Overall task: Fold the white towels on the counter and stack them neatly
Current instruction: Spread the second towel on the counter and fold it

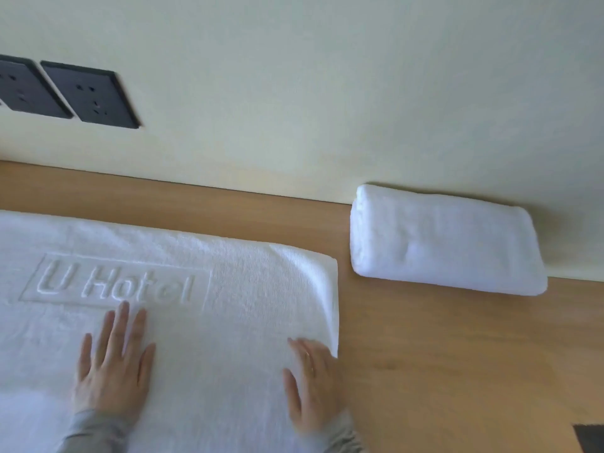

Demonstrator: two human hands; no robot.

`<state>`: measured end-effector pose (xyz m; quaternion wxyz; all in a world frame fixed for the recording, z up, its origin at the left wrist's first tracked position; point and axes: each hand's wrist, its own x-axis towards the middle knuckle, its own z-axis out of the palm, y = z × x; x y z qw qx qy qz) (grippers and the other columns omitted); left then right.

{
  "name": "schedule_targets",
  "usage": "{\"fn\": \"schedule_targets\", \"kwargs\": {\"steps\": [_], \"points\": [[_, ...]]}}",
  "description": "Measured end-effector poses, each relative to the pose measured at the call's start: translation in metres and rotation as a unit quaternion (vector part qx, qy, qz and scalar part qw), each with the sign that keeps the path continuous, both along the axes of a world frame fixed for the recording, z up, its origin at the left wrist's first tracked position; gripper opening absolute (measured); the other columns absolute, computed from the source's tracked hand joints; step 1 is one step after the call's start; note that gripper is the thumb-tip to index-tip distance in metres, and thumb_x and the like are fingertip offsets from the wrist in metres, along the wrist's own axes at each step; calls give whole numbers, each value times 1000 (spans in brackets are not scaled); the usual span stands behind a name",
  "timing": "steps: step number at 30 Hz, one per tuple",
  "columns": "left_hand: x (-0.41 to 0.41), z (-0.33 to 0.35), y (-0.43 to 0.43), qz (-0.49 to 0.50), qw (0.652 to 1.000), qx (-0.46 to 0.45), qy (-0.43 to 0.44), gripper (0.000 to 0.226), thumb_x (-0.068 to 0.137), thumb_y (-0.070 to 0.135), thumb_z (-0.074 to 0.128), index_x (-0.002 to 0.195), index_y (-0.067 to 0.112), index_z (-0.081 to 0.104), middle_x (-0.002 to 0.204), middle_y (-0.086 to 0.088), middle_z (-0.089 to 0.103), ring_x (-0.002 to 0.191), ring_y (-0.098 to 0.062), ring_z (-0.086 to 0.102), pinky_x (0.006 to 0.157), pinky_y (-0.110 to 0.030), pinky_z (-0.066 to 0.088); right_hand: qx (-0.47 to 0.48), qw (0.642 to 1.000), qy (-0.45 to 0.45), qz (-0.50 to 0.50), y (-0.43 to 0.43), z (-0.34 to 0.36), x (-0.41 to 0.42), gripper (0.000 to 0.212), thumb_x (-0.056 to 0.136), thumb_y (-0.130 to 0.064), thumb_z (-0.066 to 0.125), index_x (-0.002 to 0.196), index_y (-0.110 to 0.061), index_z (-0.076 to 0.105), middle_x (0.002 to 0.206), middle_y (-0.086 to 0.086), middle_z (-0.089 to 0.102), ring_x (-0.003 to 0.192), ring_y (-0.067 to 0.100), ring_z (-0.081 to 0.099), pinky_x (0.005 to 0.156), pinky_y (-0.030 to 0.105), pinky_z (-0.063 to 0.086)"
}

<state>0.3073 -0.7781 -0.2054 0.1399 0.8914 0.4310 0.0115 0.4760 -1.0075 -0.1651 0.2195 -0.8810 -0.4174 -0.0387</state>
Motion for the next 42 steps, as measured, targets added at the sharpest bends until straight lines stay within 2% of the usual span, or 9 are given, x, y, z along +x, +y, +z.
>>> {"fn": "schedule_targets", "kwargs": {"steps": [8,12,23,27,29,32,36,39,42], "points": [[35,-1,-109,41,999,-18,-14,81,93,59,3,140,1,35,148,-13,34,141,-13,10,113,-40,5,-224,931,-3,287,93,-37,70,57,98,-37,25,149,-13,20,157,3,15,146,22,8,118,47,11],[33,-6,-118,57,998,-12,14,76,93,59,6,143,7,31,151,-9,30,143,-14,8,115,-37,0,-245,931,-85,256,79,-45,121,58,94,-38,19,146,-13,27,154,1,23,143,20,20,115,48,21],[32,-12,-119,67,995,0,75,72,91,58,0,150,17,7,158,0,6,146,-21,3,117,-40,-2,-266,957,34,114,73,-60,172,62,100,-40,22,150,-12,0,159,2,-1,146,15,-4,119,38,-1],[36,3,-137,215,972,-83,-41,70,93,55,22,149,24,-7,157,5,-11,146,-16,-9,119,-36,-4,-287,948,58,125,75,-45,176,63,99,-41,24,150,-11,2,159,3,4,146,17,1,119,41,3],[39,22,-154,388,901,-130,-147,76,91,43,48,151,23,4,159,-1,3,146,-25,7,118,-45,8,-256,952,124,116,78,-32,179,60,99,-38,31,149,-9,12,156,8,20,143,24,17,116,41,16],[40,47,-175,634,702,-239,-217,88,82,30,70,149,18,14,152,-14,18,138,-35,20,110,-53,19,-233,951,186,85,88,-15,185,54,98,-32,40,145,-9,26,145,14,39,132,30,37,109,38,29],[47,58,-208,731,487,-407,-252,88,73,17,79,142,1,28,141,-25,35,127,-43,39,108,-52,32,-274,941,190,64,100,-1,189,44,95,-30,47,134,-10,44,132,12,51,117,29,50,100,34,39],[61,61,-230,706,430,-484,-287,64,69,9,81,120,-12,49,110,-26,58,104,-44,57,100,-53,42,-324,921,213,45,106,7,194,40,91,-35,54,124,-12,50,123,8,55,108,26,54,89,32,42],[76,66,-238,703,392,-517,-290,67,69,5,81,122,-14,46,120,-28,55,110,-44,55,101,-52,41,-347,906,240,38,111,13,202,51,88,-39,59,128,-10,47,126,10,55,112,26,53,92,33,42]]}}
